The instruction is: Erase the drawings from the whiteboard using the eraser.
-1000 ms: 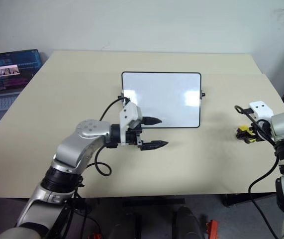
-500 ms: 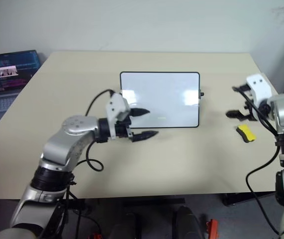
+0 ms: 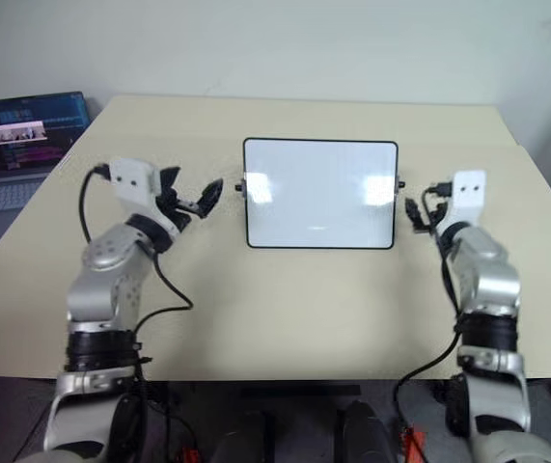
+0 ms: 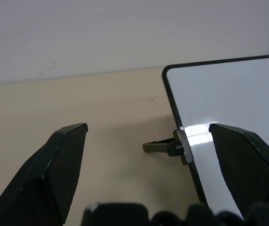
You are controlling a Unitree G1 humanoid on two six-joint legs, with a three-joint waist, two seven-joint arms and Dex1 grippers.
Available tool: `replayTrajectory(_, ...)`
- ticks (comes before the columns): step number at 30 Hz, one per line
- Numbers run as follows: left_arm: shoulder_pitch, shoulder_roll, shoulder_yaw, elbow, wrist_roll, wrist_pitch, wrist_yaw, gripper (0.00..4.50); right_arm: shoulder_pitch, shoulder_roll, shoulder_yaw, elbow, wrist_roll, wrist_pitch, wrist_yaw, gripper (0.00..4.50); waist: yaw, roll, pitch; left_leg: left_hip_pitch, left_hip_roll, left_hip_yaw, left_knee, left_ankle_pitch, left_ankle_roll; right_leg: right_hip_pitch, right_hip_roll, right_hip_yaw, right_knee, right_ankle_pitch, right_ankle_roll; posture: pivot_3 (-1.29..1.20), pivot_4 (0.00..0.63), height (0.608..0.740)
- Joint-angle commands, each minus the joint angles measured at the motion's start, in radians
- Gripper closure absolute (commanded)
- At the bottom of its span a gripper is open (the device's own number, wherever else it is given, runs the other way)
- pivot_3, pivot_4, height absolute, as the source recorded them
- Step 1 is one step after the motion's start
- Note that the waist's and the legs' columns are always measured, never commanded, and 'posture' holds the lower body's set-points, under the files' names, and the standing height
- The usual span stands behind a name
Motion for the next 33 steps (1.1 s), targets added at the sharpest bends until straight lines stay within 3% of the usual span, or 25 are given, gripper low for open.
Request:
replayTrajectory(1,0.012,-0.024,0.045,0.006,-0.002,-0.031,0.080,0.00,0.012,0.021,-0.027,-0.019,0.009,-0.142,-0.061,0.03,-0.001,0.000,0.000,0.000,0.000,0.000,0.000,0.000,0.000,0.000,0.000,0.000,0.000,0.000,0.000,0.00,0.150,0.740)
replayTrajectory(7,0.046,-0.063,0.041,0.074,0.028,-0.129,0.142,0.00,0.032,0.096,-0.077,0.033,0.041,-0.310,-0.151,0.03,0.000,0.000,0.000,0.001,0.000,0.000,0.000,0.000,0.000,0.001,0.000,0.000,0.001,0.000,0.000,0.00,0.150,0.740)
replayTrajectory(17,0.139,-0.091,0.018,0.171,0.092,-0.305,0.191,0.00,0.072,0.164,-0.019,0.190,0.036,-0.497,-0.133,0.03,-0.001,0.000,-0.001,0.002,0.000,0.000,0.000,0.000,0.000,0.001,0.000,0.000,0.001,0.000,0.000,0.00,0.150,0.740)
replayTrajectory(33,0.138,-0.096,0.000,0.214,0.118,-0.362,0.202,0.00,0.102,0.154,0.015,0.238,0.022,-0.608,-0.163,0.03,-0.001,0.000,-0.001,0.002,0.000,0.000,0.000,0.000,0.000,0.001,0.000,0.001,0.001,0.000,0.000,0.00,0.150,0.740)
